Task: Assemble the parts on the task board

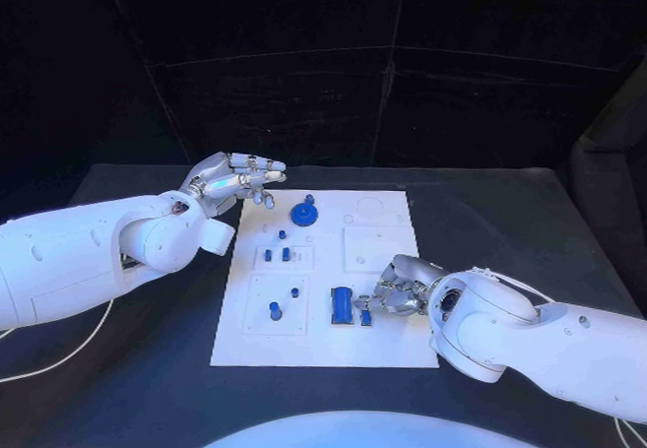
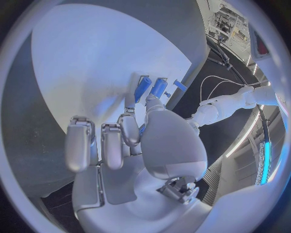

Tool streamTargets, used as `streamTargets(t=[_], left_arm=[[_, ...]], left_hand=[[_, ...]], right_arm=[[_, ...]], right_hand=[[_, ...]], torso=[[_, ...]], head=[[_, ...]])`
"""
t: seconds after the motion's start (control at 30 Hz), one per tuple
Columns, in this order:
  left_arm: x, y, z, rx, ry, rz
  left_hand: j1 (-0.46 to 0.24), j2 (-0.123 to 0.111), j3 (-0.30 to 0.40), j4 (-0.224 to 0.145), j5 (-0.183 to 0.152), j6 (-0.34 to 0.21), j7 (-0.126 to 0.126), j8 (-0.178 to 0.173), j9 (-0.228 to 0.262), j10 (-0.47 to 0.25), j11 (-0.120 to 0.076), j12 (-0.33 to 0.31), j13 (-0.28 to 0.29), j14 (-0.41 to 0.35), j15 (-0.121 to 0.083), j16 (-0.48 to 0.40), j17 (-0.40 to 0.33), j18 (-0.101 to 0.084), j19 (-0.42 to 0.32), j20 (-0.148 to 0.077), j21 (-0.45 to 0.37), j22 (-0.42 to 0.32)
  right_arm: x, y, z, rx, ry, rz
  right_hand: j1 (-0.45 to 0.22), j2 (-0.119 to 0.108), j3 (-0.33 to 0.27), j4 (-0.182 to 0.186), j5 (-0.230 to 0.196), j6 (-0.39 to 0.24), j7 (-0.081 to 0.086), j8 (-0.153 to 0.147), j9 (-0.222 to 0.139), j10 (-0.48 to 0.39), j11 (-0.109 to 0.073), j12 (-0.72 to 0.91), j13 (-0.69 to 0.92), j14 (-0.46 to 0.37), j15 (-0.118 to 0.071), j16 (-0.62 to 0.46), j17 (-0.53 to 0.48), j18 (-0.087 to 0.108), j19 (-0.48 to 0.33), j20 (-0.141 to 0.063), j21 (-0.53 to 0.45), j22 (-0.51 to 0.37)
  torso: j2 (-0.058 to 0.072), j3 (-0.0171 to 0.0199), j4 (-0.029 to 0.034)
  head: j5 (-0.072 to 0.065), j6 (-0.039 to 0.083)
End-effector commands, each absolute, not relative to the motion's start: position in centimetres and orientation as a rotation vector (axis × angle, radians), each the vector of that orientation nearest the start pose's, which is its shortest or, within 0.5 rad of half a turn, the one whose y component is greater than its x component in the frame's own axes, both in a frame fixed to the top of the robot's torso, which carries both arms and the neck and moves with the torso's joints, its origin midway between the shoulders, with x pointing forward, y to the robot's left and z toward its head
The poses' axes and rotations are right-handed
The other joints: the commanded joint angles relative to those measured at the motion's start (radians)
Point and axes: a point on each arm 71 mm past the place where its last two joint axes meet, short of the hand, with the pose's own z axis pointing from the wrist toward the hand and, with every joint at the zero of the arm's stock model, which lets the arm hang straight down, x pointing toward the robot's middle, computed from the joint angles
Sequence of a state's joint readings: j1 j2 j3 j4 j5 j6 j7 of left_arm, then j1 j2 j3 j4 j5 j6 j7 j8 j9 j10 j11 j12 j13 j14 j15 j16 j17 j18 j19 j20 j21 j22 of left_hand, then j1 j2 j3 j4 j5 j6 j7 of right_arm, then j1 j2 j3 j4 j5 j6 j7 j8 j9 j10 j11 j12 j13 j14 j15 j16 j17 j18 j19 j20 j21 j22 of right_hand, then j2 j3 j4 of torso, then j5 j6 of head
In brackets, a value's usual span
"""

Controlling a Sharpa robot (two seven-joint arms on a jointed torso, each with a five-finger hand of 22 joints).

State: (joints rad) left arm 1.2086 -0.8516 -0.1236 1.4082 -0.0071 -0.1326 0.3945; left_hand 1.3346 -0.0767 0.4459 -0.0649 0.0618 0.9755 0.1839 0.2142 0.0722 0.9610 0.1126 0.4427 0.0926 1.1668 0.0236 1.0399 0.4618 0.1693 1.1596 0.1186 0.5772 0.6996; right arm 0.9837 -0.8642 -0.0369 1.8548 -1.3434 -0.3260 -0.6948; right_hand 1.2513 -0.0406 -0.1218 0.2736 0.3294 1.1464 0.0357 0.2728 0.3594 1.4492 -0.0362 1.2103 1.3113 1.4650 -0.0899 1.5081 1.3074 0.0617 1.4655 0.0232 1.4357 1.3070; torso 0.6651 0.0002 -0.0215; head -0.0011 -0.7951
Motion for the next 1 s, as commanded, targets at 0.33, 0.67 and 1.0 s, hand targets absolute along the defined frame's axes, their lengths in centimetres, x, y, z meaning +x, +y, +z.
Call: streamTargets(t=[0.33,0.67,1.0], left_arm=[[49.6,24.0,-20.9,-1.105,1.534,-1.568],[49.6,24.1,-20.9,-1.106,1.535,-1.565],[49.7,24.0,-21.0,-1.107,1.536,-1.564]], left_hand=[[-0.005,0.003,-0.001,-0.006,0.003,-0.007,0.000,0.007,-0.002,-0.005,0.000,0.006,-0.001,-0.007,0.002,0.002,-0.001,0.013,-0.003,0.004,-0.006,-0.001],[-0.005,0.003,-0.001,-0.006,0.003,-0.007,0.000,0.007,-0.002,-0.005,0.000,0.006,-0.001,-0.007,0.002,0.002,-0.001,0.013,-0.003,0.004,-0.006,-0.001],[-0.006,0.004,0.000,-0.007,0.003,-0.009,0.001,0.007,-0.002,-0.006,0.001,0.006,-0.002,-0.007,0.003,0.003,-0.002,0.013,-0.004,0.005,-0.007,-0.001]], right_arm=[[37.5,-15.3,-25.7,0.221,2.085,0.461],[36.7,-16.0,-25.3,0.159,2.098,0.542],[36.4,-16.7,-25.5,0.117,2.150,0.547]], right_hand=[[-0.095,0.013,-0.080,0.018,-0.244,-0.010,0.010,0.004,0.023,-0.003,0.009,-0.016,0.008,0.080,-0.001,-0.007,0.135,-0.007,-0.002,-0.003,-0.001,-0.002],[0.007,0.013,-0.073,-0.033,-0.198,-0.021,0.013,0.002,0.035,-0.007,0.011,-0.020,0.008,0.080,0.000,-0.008,0.135,-0.006,-0.004,-0.002,-0.005,-0.006],[-0.007,0.007,-0.099,-0.013,-0.277,-0.025,0.015,0.001,0.042,-0.009,0.013,-0.024,0.007,0.079,0.003,-0.010,0.133,-0.006,-0.005,0.000,-0.006,-0.006]], torso=[[0.000,0.0010,-0.0004],[-0.001,0.0015,-0.0017],[0.000,-0.0001,0.0000]], head=[[-0.002,0.001],[-0.005,0.005],[-0.011,0.008]])
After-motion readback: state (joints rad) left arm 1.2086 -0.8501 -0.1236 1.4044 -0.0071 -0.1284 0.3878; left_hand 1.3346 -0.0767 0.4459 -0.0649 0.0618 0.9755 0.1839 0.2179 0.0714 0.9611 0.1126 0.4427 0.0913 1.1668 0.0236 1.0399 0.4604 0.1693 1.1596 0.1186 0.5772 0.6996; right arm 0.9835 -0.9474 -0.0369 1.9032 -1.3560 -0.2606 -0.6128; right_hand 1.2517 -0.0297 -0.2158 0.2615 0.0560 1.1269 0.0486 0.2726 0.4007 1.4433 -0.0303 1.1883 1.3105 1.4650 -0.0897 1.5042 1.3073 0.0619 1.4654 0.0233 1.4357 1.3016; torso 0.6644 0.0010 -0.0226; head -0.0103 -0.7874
